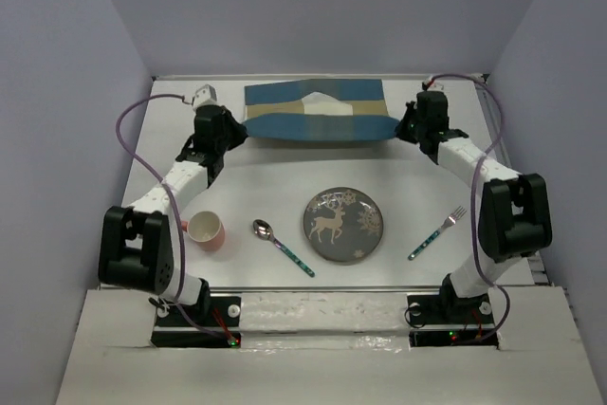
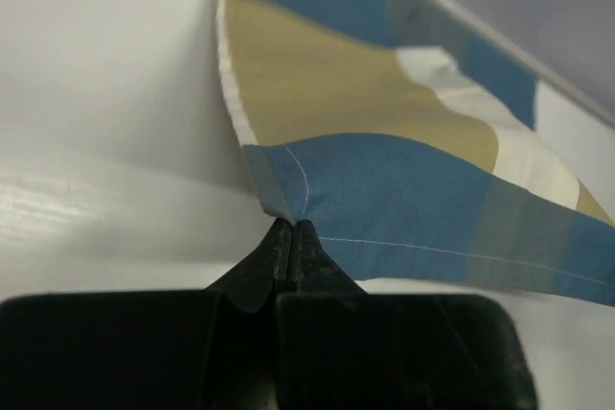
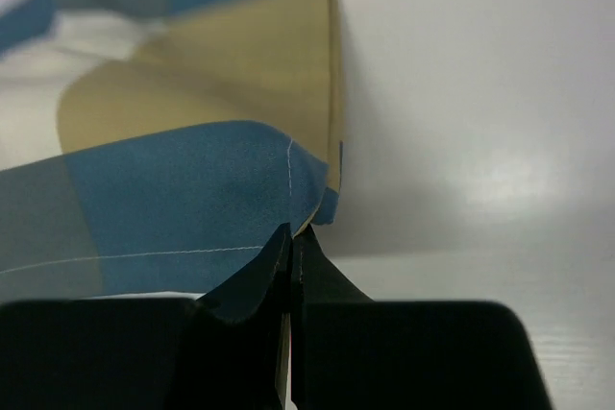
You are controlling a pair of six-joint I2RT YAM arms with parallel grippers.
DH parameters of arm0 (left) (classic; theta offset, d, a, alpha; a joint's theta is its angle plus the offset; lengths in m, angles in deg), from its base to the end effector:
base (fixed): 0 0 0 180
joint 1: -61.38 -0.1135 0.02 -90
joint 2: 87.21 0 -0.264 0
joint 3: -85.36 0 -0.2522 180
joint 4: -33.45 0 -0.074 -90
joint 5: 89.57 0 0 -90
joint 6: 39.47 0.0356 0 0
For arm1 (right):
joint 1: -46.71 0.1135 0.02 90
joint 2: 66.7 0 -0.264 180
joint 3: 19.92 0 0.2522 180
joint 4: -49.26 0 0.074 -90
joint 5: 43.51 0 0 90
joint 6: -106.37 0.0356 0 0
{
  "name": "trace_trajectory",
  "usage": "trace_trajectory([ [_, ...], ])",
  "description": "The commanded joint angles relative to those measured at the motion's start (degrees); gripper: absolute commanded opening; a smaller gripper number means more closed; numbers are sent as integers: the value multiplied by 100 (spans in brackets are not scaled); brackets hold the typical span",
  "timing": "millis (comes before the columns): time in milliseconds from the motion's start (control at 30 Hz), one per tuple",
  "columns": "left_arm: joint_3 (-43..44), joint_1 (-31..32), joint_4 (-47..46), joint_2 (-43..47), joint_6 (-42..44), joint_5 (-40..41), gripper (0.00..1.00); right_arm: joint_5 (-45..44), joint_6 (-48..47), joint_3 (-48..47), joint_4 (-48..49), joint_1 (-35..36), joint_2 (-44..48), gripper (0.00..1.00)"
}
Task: Set the dinner table for one person
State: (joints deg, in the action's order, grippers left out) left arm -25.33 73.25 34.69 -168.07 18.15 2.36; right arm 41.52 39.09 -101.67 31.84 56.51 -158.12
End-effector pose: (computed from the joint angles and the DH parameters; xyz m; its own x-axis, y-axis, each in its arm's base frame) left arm 0.3252 -0.0671 0.2994 -0.2758 -0.4889 -0.8276 0.0304 0.8561 -0.5159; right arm 0.3677 0.0604 0.2852 -0.4501 0.3127 -0.8364 0.0870 0.9476 0.3075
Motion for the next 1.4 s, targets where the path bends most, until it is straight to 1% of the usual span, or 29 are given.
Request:
trace_trajectory([
  [0, -509, -1, -874, -447, -488, -167, 0, 58, 312, 487, 549, -22, -472, 0],
  [33, -667, 25, -937, -640, -488, -167, 0, 66, 312, 601, 568, -22, -543, 0],
  [133, -930, 95, -998, -799, -497, -106, 0, 154, 399, 847, 594, -22, -658, 0],
  [267, -1423, 174, -1227, -756, -585, -53, 0, 225, 496, 1217, 700, -22, -667, 0],
  [500, -1793, 385, -1280, -782, -629, 132, 0, 278, 628, 1709, 770, -22, -632, 0],
  [900, -2838, 482, -1280, 35, -691, 589, 0, 269, 901, 2632, 744, -22, 9, 0],
  [1100, -3032, 614, -1298, 228, -559, 676, 0, 418, 989, 2966, 805, -22, 106, 0],
  [1333, -3112, 754, -1210, 466, -453, 966, 0, 453, 1015, 3142, 806, -22, 370, 1],
  [1367, -3120, 772, -1192, 518, -453, 993, 2, 453, 1024, 3160, 806, -22, 388, 1],
])
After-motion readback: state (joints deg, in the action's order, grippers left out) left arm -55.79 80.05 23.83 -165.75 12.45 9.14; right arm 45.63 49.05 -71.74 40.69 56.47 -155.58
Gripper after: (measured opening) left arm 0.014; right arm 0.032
